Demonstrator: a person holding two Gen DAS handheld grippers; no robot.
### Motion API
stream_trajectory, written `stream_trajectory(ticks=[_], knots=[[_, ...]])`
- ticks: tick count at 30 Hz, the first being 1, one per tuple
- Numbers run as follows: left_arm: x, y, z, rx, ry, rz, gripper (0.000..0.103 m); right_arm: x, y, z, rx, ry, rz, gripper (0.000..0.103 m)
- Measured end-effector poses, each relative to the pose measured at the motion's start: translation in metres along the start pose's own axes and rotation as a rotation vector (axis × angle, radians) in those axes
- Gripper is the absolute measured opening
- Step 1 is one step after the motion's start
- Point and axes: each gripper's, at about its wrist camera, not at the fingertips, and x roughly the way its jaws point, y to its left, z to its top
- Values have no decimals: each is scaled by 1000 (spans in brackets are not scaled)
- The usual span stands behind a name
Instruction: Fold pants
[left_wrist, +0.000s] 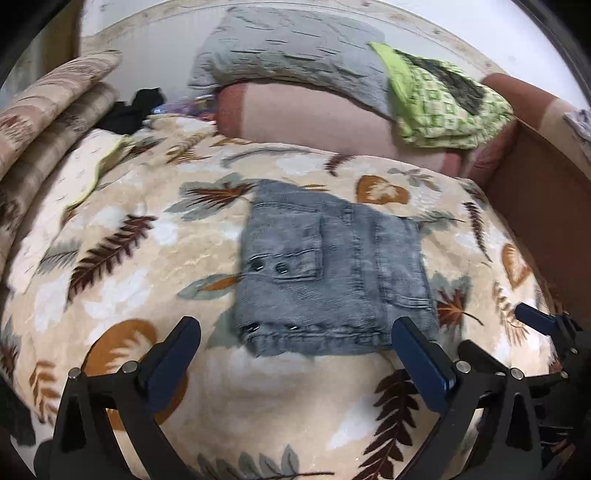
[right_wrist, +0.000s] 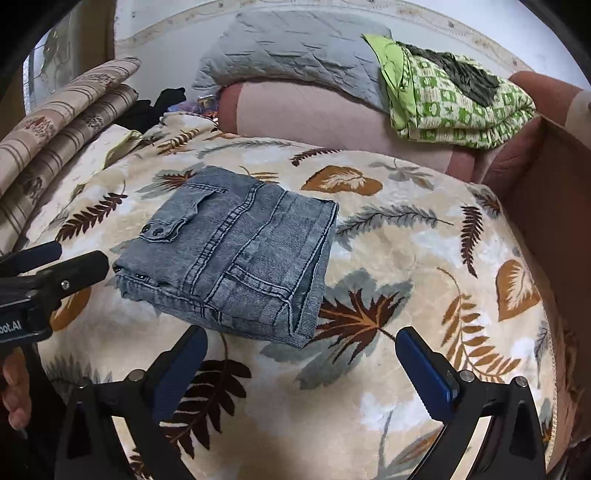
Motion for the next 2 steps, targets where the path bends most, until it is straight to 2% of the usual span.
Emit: stream_trajectory(ticks=[2], knots=[[6,0,6,-4,10,-11,103,3,0,4,5,5,6,103]])
